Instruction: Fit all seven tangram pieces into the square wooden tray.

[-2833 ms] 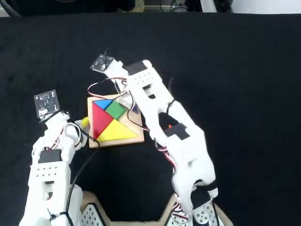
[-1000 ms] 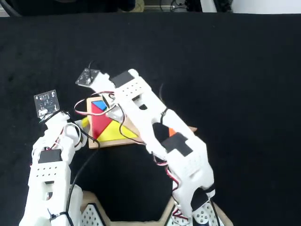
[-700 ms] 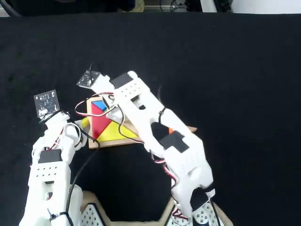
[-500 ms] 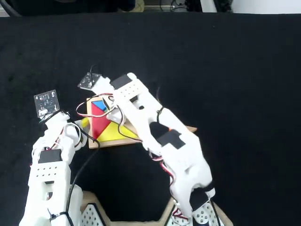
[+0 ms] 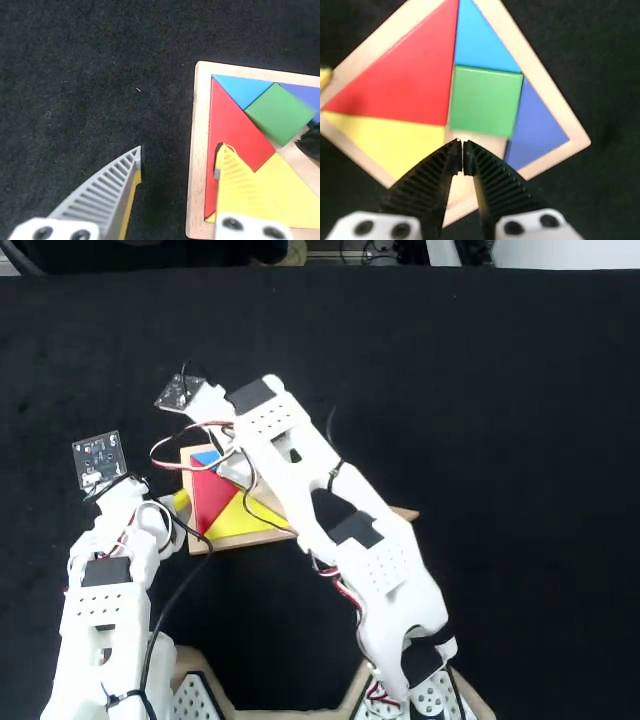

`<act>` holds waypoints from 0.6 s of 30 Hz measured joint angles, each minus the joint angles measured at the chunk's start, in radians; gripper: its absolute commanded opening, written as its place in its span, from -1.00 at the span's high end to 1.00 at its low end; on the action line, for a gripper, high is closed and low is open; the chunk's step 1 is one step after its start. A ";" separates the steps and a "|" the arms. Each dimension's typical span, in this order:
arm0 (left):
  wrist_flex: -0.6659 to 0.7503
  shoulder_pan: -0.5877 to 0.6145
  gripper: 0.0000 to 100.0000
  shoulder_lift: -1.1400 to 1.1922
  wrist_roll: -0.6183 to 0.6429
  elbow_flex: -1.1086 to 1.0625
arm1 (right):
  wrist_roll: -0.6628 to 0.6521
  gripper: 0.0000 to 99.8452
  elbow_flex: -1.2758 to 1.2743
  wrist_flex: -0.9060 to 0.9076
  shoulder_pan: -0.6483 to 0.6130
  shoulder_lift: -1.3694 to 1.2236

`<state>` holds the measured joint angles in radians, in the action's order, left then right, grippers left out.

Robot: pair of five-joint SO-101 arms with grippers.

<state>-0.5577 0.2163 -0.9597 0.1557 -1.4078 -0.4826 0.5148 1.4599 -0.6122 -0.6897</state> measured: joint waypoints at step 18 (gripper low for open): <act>0.000 0.000 0.51 0.000 0.000 0.000 | -0.058 0.98 -0.350 0.199 0.235 0.821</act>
<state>-0.5577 0.2163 -0.9597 0.1557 -1.4078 -0.5409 0.1649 1.6594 -0.3775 0.1312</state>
